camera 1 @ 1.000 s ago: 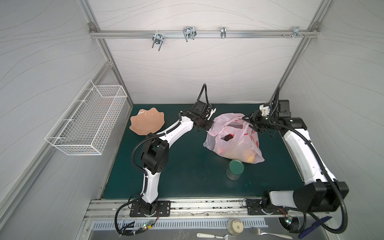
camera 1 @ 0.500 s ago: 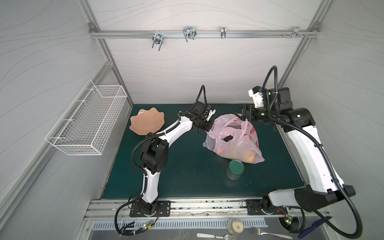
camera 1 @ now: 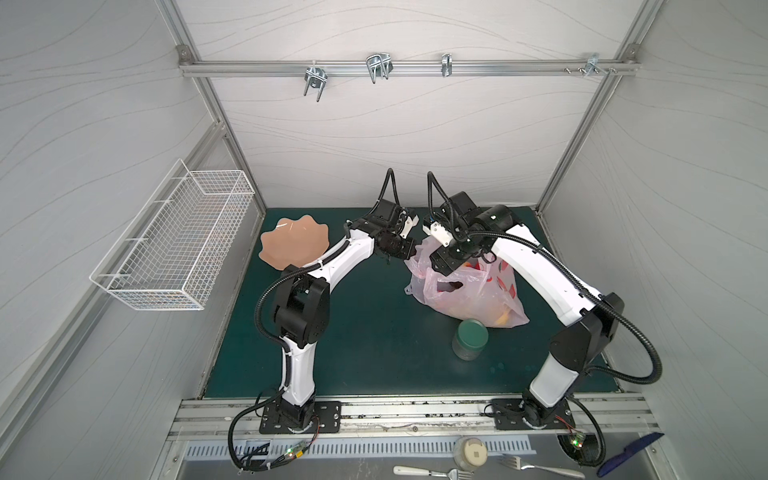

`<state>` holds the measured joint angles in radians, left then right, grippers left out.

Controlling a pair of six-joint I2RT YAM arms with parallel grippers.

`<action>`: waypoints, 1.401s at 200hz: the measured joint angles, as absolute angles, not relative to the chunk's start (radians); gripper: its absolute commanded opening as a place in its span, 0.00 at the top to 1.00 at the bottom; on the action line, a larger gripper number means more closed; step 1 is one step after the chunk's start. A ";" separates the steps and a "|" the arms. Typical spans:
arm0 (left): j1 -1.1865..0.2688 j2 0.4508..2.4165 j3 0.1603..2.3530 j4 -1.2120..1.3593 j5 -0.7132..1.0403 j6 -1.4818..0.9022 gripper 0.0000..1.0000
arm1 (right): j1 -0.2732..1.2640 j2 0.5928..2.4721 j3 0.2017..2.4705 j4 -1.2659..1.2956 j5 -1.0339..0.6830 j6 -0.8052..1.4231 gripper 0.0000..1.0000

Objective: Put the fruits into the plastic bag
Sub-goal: 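Lift the bag by its handles with both grippers, raising it upright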

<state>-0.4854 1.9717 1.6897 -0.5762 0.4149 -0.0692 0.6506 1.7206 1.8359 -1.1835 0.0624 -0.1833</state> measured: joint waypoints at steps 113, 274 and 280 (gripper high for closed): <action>-0.457 1.972 1.690 -0.608 0.472 -0.101 1.00 | 0.667 1.690 1.689 -1.155 0.075 -0.222 0.98; -0.254 1.885 2.002 -0.373 0.720 -0.794 1.00 | 0.500 1.446 1.875 -0.897 -0.198 0.088 1.00; -0.250 1.885 2.034 -0.374 0.717 -0.815 1.00 | 0.479 1.438 1.858 -0.879 -0.215 0.102 1.00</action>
